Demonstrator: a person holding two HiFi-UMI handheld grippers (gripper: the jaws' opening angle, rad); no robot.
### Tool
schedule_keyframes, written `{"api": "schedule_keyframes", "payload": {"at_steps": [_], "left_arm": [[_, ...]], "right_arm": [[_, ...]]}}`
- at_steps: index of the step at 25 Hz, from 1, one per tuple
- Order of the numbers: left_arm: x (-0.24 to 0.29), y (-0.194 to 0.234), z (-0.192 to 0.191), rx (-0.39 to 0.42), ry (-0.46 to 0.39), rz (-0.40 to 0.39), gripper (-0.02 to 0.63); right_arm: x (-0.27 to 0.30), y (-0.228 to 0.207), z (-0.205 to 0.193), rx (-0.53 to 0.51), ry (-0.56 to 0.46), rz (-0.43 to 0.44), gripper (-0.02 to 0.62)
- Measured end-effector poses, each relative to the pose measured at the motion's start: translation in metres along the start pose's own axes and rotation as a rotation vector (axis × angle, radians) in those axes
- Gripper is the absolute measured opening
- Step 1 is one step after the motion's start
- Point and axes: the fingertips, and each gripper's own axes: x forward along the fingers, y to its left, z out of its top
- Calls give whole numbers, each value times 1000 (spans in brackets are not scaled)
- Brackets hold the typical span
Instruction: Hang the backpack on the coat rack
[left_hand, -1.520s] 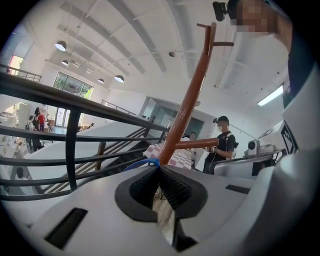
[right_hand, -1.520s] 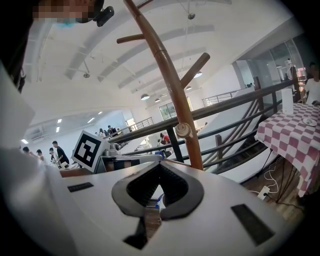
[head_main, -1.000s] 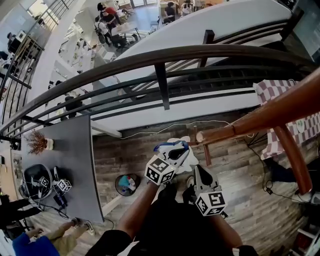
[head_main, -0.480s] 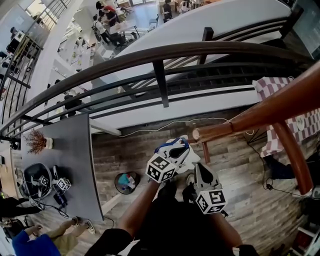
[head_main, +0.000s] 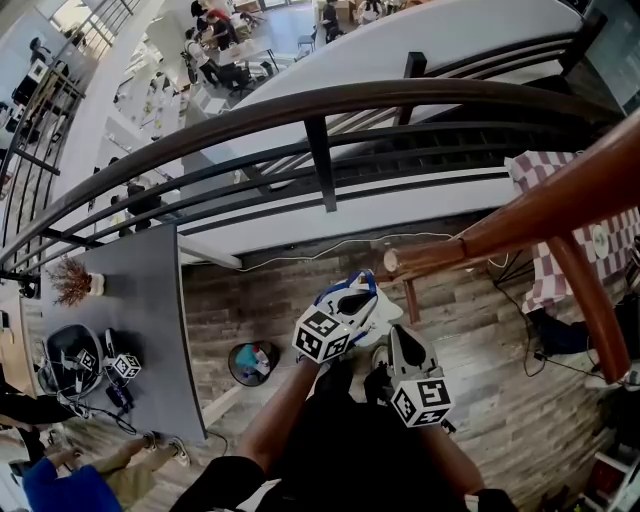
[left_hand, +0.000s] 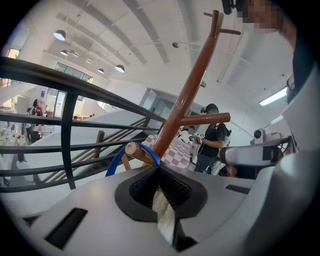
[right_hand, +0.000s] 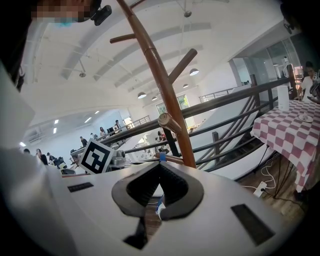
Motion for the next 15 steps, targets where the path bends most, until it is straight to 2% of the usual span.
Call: {"api": "schedule_keyframes", "payload": {"at_steps": [15], "left_arm": [[5, 13, -22, -38, 25, 32, 14]], "right_arm": [[1, -1, -4, 6, 7, -5, 12]]}}
